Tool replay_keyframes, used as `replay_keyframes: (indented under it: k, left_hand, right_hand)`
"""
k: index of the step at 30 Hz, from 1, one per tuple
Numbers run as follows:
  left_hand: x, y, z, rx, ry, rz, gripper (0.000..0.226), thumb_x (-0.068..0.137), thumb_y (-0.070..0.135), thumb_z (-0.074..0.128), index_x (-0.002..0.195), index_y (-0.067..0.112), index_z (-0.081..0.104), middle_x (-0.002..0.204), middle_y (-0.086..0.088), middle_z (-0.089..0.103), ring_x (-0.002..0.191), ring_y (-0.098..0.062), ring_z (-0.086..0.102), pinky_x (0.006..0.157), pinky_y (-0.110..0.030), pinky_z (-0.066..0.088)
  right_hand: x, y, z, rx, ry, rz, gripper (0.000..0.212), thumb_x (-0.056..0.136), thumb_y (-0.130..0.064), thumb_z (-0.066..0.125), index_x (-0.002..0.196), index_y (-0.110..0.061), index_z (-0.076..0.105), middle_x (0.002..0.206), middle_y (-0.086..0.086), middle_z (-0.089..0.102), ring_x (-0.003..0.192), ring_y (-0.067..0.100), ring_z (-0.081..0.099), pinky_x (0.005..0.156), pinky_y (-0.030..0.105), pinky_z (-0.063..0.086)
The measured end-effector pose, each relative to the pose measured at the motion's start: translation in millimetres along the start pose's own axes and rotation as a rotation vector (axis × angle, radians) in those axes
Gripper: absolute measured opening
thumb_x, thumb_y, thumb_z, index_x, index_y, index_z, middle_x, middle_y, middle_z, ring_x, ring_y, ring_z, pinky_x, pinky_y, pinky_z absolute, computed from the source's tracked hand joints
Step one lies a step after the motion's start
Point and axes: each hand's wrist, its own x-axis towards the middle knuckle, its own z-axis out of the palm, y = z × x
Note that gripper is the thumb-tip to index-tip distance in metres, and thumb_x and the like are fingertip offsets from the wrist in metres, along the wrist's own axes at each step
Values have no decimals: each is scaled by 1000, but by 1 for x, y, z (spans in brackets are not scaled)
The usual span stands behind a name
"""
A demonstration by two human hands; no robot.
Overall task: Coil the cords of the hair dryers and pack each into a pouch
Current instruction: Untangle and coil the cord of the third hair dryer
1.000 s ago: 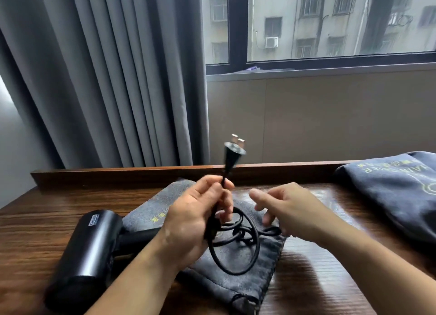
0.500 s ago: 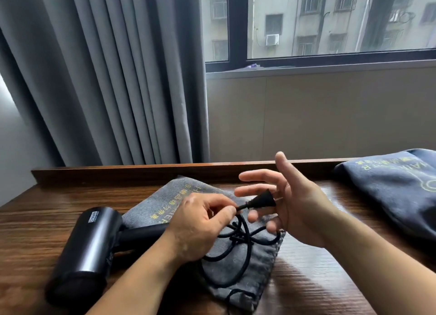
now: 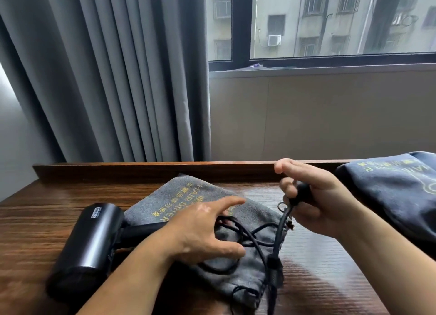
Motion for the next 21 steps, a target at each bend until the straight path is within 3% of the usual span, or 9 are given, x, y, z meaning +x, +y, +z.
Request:
replay_keyframes:
  k: [2,4,7,11,17,19,21]
  left_hand:
    - [-1,2,2,61,0,-31,81,57,71,80,128,54,47,119,20,65,112,-5,59,101,-33,49]
    - [1,4,6,44,104,-57,62,57,63,82,110,44,56,103,18,67,98,-4,62,92,-32,53]
    - [4,1,7,44,385,-70,40,69,48,80,96,40,51,87,16,63,86,-7,61,78,-28,51]
    - [4,-4,5,-14,674,-51,39,72,39,83,81,35,46,71,15,56,71,-8,56,65,-32,50]
    - [0,2,0,64,885,15,30,77,33,83,82,32,54,79,15,53,73,-11,54,68,-33,47]
    - [-2,4,-1,93,895,23,28,76,35,83,82,31,56,79,16,51,73,-8,50,70,-30,41]
    - [-2,5,-1,121,831,38,29,75,40,79,83,34,52,80,17,48,73,-7,47,72,-29,36]
  right_hand:
    - [0,4,3,-69,-55,4,11,79,-22,68,84,-15,62,56,9,48,28,8,25,30,9,17]
    - [2,9,7,-223,-82,7,9,79,-20,68,82,-13,62,58,13,53,30,9,28,32,11,17]
    - [5,17,12,-513,-55,35,25,76,-34,77,84,-14,62,64,16,63,38,13,34,37,15,20]
    - [9,25,18,-625,46,-19,36,86,-41,74,79,-11,55,71,16,72,38,19,41,41,19,26]
    - [11,29,28,-665,152,19,63,82,-71,57,93,-10,71,68,16,73,43,23,54,43,26,39]
    - [12,31,29,-598,126,54,61,85,-68,57,99,-11,72,66,16,71,41,22,53,43,25,39]
    - [15,34,29,-453,100,43,42,95,-47,60,102,-7,70,60,14,65,40,20,47,41,23,33]
